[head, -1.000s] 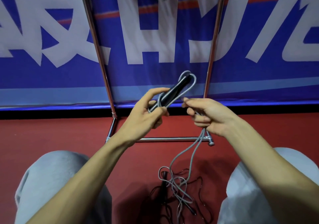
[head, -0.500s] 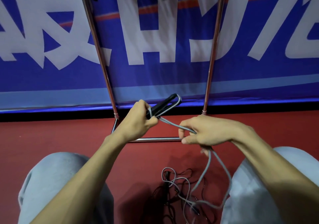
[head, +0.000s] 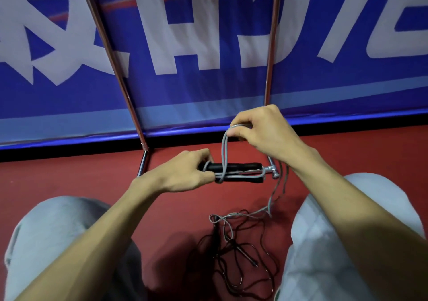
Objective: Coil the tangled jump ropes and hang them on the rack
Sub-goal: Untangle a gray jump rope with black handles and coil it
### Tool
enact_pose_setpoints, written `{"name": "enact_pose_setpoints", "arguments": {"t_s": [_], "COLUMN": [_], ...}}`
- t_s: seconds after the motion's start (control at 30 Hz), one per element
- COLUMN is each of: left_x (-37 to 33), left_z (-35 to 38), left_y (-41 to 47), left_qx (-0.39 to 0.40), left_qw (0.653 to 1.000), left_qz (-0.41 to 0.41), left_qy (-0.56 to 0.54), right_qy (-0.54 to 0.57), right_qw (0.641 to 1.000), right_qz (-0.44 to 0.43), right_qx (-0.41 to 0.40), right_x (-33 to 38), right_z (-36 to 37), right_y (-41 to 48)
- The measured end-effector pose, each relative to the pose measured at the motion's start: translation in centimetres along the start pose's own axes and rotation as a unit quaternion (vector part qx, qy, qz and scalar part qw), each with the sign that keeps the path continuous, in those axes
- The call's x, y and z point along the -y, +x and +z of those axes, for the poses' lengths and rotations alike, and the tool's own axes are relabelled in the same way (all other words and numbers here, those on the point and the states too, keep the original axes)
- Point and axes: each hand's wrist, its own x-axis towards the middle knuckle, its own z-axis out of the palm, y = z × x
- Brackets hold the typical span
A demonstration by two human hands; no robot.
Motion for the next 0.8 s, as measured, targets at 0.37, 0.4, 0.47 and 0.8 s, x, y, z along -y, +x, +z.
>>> {"name": "enact_pose_setpoints", "arguments": {"t_s": [0.37, 0.4, 0.47, 0.8], "left_x": [-0.9, -0.9, -1.0, -0.8], "left_z": [-0.3, -0.3, -0.7, -2.8], "left_y": [-1.1, -1.2, -1.5, -1.1], "left_qx": [-0.02, -0.014, -0.006, -0.197], "left_qw": [0.984, 0.979, 0.962, 0.838], "left_qz": [0.066, 0.082, 0.104, 0.047], "left_qy": [-0.166, -0.187, -0.253, -0.506], "right_qy": [0.053, 0.094, 0.213, 0.208], "right_qw": [0.98, 0.973, 0.949, 0.949], "right_qz": [0.194, 0.207, 0.225, 0.158], "right_qx": [-0.003, 0.025, 0.065, 0.175], "right_x": [0.3, 0.4, 0.2, 1.8], "right_z": [0.4, 0.5, 0.7, 1.6], "right_y": [0.3, 0.3, 0.2, -0.3]}}
